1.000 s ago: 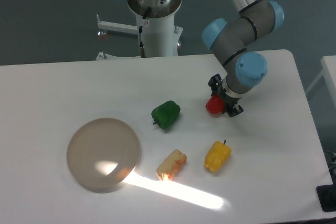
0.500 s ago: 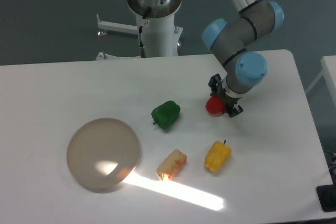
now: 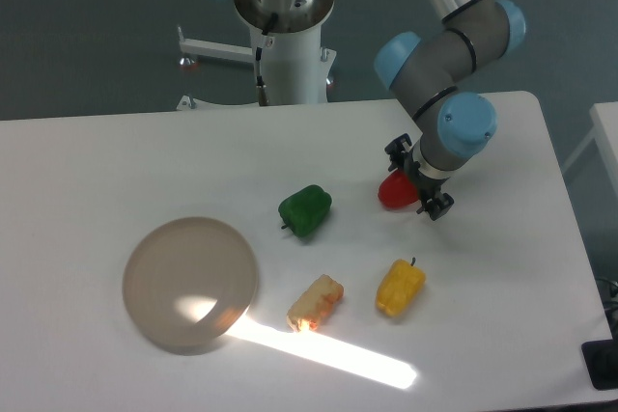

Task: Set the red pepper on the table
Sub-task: 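Open the gripper, release the red pepper, and lift away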

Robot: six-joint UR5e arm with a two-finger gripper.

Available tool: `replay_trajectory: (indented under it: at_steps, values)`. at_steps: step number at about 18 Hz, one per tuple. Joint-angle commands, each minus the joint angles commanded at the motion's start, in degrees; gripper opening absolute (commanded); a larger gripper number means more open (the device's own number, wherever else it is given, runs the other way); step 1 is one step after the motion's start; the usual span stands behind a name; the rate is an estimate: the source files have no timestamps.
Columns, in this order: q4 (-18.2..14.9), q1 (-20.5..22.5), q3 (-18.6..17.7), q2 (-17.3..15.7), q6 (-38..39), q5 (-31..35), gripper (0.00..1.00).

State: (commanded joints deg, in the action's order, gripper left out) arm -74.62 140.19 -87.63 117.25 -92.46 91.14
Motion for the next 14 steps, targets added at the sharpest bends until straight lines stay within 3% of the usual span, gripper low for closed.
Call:
replay_trajectory:
  at_steps: [5,8,14]
  values:
    - [-0.88,0.18,4.22,0.00,0.00,0.00,1.00]
    - [-3.86,-0.09,8.86,0.78,0.00,0.00,1.00]
    - [-3.17,-0.53,12.75,2.28,0.09,-0.35,1.00]
